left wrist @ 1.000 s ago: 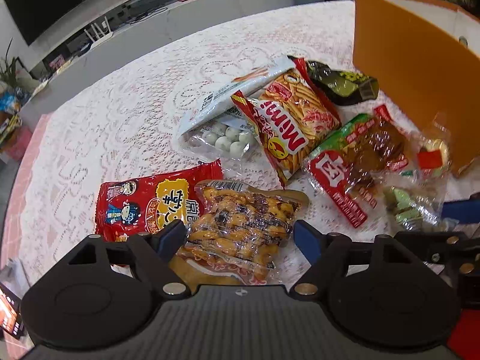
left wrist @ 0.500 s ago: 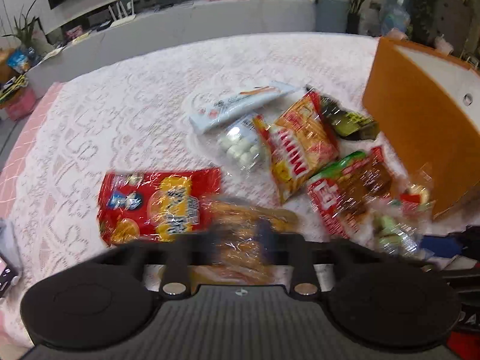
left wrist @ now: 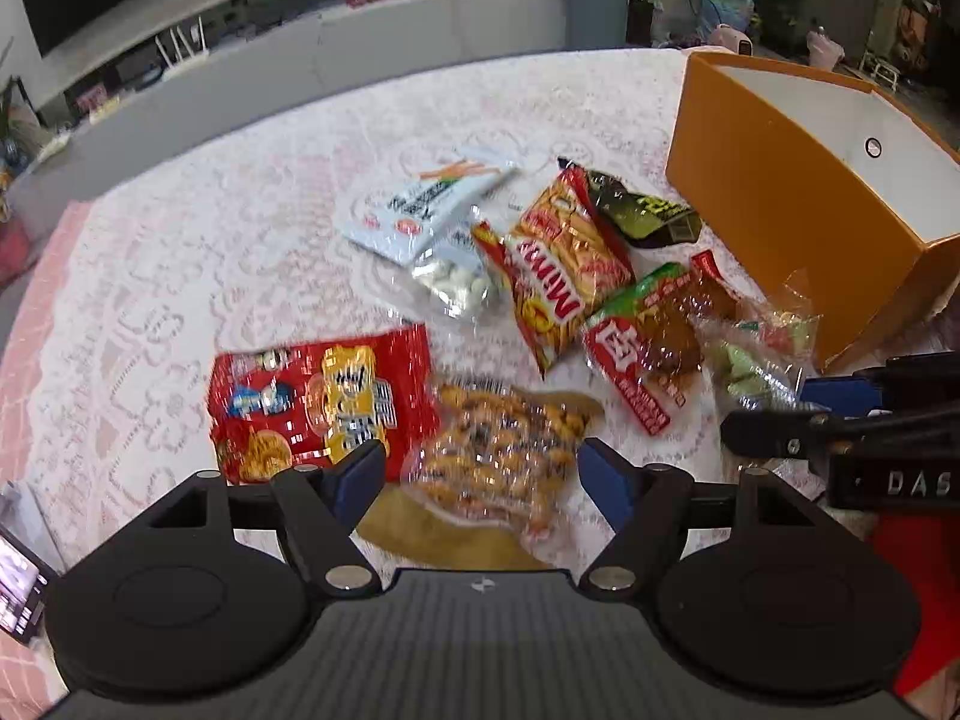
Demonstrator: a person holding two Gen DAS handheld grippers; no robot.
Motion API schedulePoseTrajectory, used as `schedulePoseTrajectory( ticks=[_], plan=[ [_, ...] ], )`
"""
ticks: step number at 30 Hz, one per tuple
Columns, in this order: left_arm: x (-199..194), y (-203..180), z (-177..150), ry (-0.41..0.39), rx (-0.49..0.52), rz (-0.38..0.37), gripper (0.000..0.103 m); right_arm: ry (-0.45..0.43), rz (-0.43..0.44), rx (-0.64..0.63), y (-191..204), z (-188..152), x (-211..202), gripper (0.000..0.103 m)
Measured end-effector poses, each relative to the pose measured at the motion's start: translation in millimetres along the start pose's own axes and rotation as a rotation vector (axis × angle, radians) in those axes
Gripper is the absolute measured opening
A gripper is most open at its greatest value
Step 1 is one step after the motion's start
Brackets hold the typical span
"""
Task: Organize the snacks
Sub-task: 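Grasp the vacuum-packed peanut pack with the left tool and lift it, then carry the candy bag and peanut pack with both tools over the orange box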
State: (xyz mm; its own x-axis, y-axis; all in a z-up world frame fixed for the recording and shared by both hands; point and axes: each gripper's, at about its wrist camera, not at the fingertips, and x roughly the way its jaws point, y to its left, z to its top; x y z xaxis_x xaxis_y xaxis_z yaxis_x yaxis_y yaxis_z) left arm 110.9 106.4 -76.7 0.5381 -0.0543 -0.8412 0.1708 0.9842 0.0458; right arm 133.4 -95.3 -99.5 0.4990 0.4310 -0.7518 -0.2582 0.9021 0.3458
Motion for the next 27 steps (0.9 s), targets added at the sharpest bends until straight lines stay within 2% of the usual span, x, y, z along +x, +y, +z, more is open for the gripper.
schedulePoseTrajectory(
  ticks=[3, 5, 8, 11, 15, 17, 21, 26, 27],
  plan=[
    [8, 6, 0, 0.030, -0.038, -0.017, 0.086, 0.010, 0.008, 0.026, -4, 1, 2, 0.047],
    [12, 7, 3, 0.026, -0.042, 0.006, 0.086, 0.015, 0.015, 0.037, -7, 1, 3, 0.047],
    [17, -8, 9, 0.015, 0.070, 0.016, 0.088, 0.028, 0.025, 0.044, -7, 0, 5, 0.047],
    [31, -24, 8, 0.061, 0.187, 0.021, 0.088, 0.037, 0.033, 0.056, -9, 0, 6, 0.047],
    [44, -33, 7, 0.082, 0.254, 0.053, 0.093, 0.042, 0.041, 0.076, -12, 0, 8, 0.047],
    [46, -31, 6, 0.071, 0.247, 0.049, 0.096, 0.051, 0.043, 0.079, -12, 0, 10, 0.048],
    [52, -15, 7, 0.076, 0.148, -0.011, 0.103, 0.061, 0.042, 0.081, -13, -1, 12, 0.048],
    [54, -6, 6, 0.081, 0.086, -0.050, 0.103, 0.067, 0.036, 0.083, -12, -1, 14, 0.048],
    [53, -7, 6, 0.077, 0.084, -0.055, 0.099, 0.068, 0.035, 0.080, -11, -1, 14, 0.048]
  ],
)
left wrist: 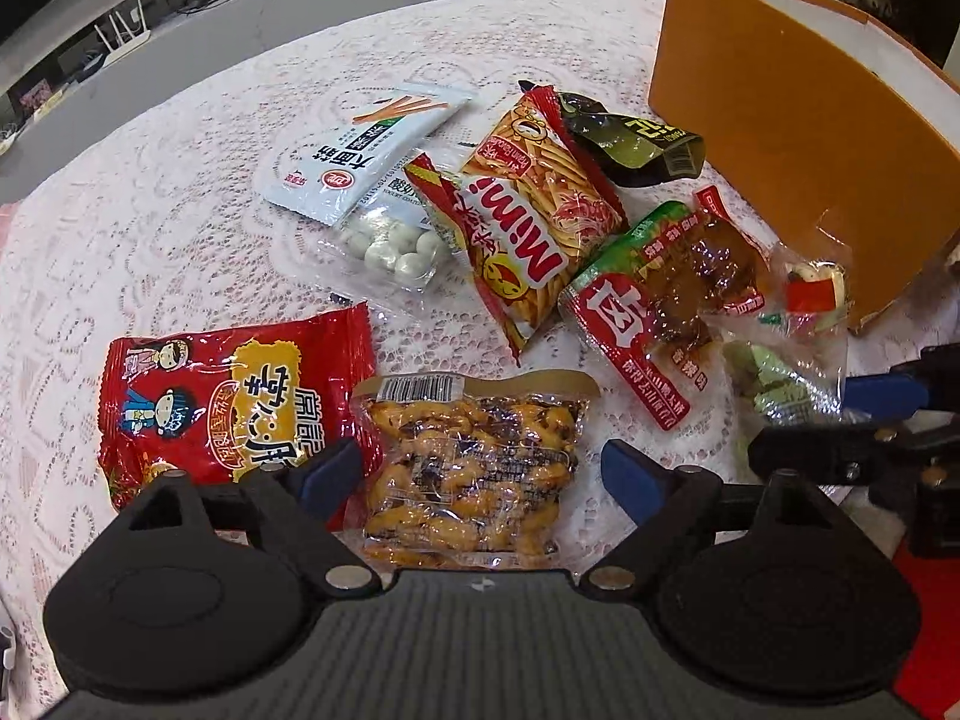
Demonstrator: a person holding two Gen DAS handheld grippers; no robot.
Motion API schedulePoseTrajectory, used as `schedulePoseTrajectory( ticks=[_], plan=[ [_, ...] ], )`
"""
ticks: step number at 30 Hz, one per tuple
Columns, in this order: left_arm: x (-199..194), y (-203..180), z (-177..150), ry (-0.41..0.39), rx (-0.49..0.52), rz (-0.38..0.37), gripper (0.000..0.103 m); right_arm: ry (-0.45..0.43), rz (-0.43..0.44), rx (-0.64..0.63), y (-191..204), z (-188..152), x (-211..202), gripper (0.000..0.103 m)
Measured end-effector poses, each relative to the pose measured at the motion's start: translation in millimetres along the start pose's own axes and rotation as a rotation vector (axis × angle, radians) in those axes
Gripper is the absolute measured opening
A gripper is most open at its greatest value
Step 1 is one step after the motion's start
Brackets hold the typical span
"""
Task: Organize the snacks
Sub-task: 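Carry the candy bag and peanut pack with both tools over the orange box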
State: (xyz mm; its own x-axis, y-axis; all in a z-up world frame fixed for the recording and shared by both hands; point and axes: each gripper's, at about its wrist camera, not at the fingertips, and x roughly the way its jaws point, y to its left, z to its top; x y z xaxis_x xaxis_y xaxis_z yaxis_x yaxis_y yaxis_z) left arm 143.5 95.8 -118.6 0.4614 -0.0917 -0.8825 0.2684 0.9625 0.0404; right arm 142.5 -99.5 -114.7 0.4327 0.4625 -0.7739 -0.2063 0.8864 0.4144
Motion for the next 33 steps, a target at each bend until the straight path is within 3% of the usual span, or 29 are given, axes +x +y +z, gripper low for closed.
schedulePoseTrajectory(
  ticks=[2, 6, 10, 22, 33],
  plan=[
    [-2, 1, 0, -0.009, -0.021, -0.022, 0.086, 0.002, -0.002, -0.004, 1, 0, 1, 0.048],
    [-3, -7, -1, -0.020, -0.021, 0.003, 0.082, -0.005, -0.007, -0.001, 0, -1, 0, 0.048],
    [-8, -8, 0, -0.047, -0.066, 0.012, 0.081, -0.024, -0.009, -0.011, 2, -1, -3, 0.047],
    [-57, 4, -6, -0.167, -0.258, -0.060, 0.080, -0.074, 0.015, -0.069, 7, -2, -27, 0.046],
    [-112, -23, 2, -0.265, -0.239, -0.037, 0.081, -0.152, 0.046, -0.120, 8, 3, -72, 0.046]
  ],
)
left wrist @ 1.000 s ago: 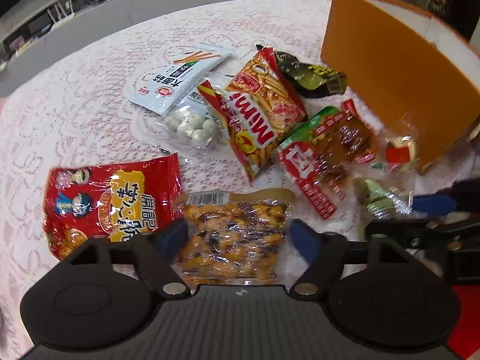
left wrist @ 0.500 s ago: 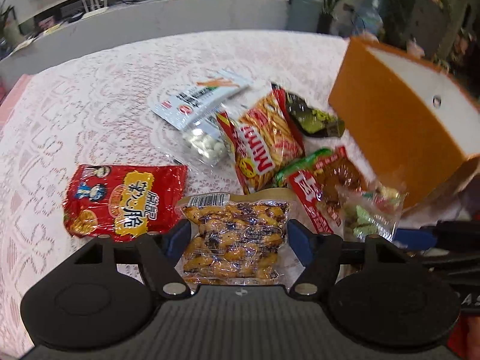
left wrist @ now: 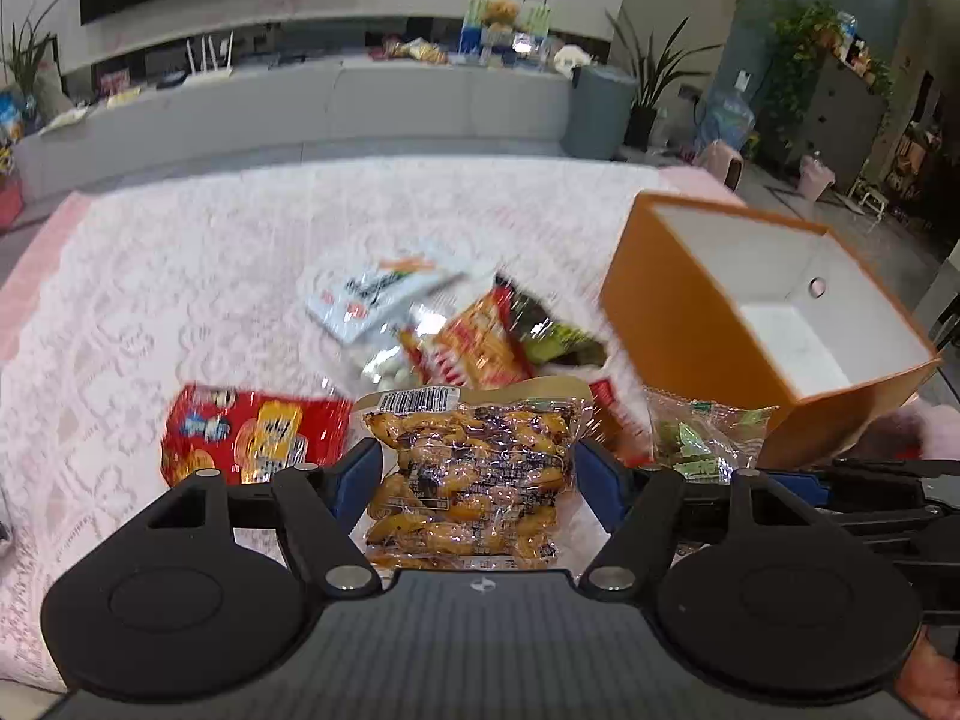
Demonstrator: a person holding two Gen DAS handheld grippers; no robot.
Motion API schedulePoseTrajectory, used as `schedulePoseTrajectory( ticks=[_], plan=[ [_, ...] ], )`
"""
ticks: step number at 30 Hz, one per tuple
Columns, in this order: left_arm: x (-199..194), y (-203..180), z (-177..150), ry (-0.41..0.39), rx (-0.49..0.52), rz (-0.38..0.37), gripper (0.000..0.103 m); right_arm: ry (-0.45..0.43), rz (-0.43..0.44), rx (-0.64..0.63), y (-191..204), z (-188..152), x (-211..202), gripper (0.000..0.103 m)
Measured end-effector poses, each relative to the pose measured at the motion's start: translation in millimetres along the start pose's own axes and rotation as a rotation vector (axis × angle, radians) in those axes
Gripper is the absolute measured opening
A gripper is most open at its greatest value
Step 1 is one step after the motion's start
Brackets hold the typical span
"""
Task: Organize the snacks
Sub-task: 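Carry the candy bag and peanut pack with both tools over the orange box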
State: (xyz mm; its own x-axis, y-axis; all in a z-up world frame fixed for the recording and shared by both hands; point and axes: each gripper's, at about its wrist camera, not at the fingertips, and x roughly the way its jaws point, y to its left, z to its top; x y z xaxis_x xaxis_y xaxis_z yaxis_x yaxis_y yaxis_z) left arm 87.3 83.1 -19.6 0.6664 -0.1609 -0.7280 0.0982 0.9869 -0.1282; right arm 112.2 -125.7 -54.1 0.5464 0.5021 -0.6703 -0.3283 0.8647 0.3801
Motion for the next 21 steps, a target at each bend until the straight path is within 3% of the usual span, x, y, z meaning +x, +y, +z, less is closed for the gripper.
schedulePoseTrajectory(
  ticks=[10, 21],
  plan=[
    [-12, -54, 42, -0.042, 0.033, -0.128, 0.081, -0.008, -0.072, -0.148, -23, 41, -51, 0.046],
    [25, -141, 79, -0.019, 0.185, -0.253, 0.081, 0.057, -0.238, -0.207, -93, 88, -81, 0.046]
  ],
)
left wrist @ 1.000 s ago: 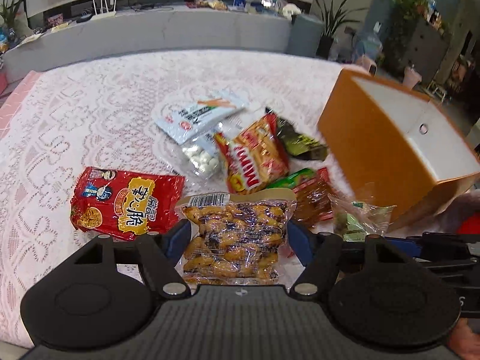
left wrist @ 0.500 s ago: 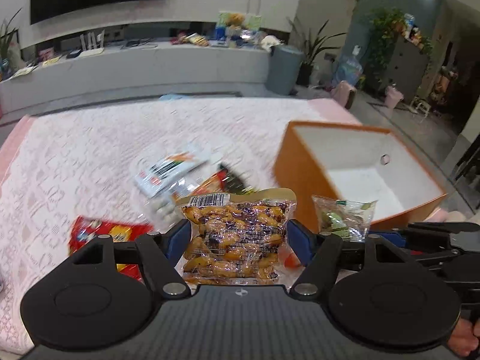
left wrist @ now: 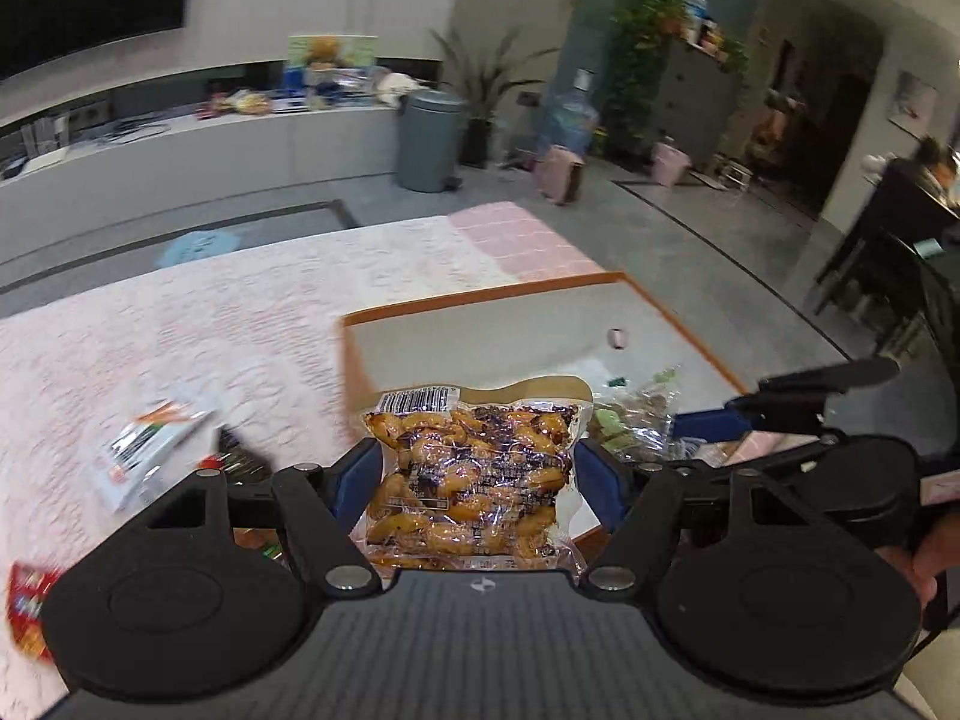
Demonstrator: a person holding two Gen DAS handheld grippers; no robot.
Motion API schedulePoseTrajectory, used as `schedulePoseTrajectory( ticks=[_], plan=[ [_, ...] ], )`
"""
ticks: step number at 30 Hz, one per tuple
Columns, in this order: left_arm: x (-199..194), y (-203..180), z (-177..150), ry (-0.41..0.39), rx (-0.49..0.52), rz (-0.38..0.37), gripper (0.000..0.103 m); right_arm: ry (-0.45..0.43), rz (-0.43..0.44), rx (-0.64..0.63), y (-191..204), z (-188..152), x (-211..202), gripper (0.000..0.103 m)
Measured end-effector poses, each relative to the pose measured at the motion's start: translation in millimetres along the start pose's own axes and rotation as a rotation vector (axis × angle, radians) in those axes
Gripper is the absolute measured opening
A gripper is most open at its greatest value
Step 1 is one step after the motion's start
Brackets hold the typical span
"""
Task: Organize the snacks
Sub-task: 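Carry the candy bag and peanut pack with both tools over the orange box, then open both tools to drop the candy bag and peanut pack into the box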
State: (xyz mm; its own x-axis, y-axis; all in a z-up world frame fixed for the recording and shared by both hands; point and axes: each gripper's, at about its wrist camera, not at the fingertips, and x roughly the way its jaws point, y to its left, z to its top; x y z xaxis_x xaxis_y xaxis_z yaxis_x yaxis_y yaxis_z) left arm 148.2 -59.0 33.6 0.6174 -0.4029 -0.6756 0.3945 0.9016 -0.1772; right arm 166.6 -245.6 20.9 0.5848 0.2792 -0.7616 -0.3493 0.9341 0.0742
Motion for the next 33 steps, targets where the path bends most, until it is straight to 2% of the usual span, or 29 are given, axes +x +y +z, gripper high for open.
schedulePoseTrajectory(
  ticks=[6, 15, 21, 27, 33],
  plan=[
    [46, -19, 19, 0.063, 0.069, -0.050, 0.081, 0.079, -0.038, -0.022, -33, 12, 18, 0.046],
    [104, -28, 22, 0.184, 0.176, -0.054, 0.081, 0.199, -0.053, -0.032, -67, 16, 63, 0.046],
    [127, -25, 20, 0.236, 0.217, -0.055, 0.081, 0.264, -0.032, -0.065, -70, 13, 89, 0.046],
    [145, -31, 17, 0.293, 0.330, -0.035, 0.081, 0.345, -0.018, -0.101, -73, 10, 113, 0.046],
    [156, -34, 13, 0.321, 0.390, -0.025, 0.081, 0.412, 0.011, -0.113, -76, 5, 130, 0.046]
  ],
)
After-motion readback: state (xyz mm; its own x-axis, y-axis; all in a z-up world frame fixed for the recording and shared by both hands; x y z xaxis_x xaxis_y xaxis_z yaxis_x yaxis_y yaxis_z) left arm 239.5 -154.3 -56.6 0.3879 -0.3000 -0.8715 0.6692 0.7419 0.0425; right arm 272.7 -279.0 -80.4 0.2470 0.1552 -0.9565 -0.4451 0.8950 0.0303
